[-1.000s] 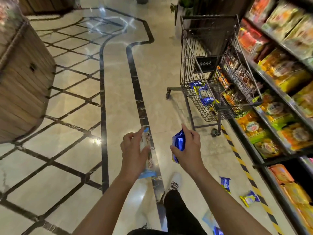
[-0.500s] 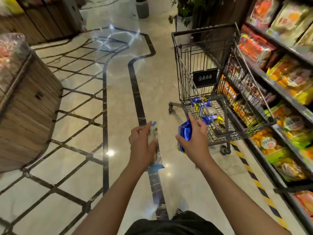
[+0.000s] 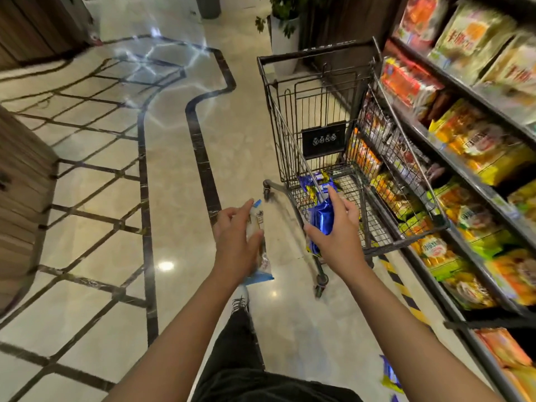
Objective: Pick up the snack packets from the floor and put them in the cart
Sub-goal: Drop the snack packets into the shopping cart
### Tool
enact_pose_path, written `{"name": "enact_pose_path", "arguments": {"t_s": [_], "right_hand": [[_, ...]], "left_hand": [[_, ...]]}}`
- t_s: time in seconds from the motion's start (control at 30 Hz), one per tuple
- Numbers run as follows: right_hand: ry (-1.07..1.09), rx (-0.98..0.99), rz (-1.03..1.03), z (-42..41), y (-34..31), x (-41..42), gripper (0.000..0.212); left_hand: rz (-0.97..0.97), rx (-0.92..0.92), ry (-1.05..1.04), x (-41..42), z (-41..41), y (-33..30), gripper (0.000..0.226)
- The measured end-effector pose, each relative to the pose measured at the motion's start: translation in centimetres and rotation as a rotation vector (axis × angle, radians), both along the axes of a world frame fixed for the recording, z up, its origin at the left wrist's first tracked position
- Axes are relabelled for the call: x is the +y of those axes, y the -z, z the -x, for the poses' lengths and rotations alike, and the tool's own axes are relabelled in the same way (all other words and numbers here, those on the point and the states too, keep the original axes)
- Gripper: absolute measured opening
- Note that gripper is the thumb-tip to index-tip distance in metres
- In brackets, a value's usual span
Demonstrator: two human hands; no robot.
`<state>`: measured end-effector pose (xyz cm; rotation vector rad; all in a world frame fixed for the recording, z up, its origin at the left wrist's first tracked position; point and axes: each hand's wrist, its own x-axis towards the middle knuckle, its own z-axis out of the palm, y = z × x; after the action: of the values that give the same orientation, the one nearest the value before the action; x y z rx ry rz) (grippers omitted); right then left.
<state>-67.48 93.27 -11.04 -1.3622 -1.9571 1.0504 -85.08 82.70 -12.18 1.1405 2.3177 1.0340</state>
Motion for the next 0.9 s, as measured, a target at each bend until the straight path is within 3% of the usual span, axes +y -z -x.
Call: {"name": "enact_pose_path", "arguments": {"t_s": [0.63, 0.9], "right_hand": [[0.448, -0.073, 0.159, 8.0, 2.8, 9.7, 0.081], [0.601, -0.081, 0.256, 6.0, 3.7, 12.3, 0.083]], "left_hand": [[0.058, -0.08, 0.515, 21.2, 13.4, 2.7, 0.067], [0.076, -0.093, 0.676, 28.8, 11.1, 2.1, 0.066]]}}
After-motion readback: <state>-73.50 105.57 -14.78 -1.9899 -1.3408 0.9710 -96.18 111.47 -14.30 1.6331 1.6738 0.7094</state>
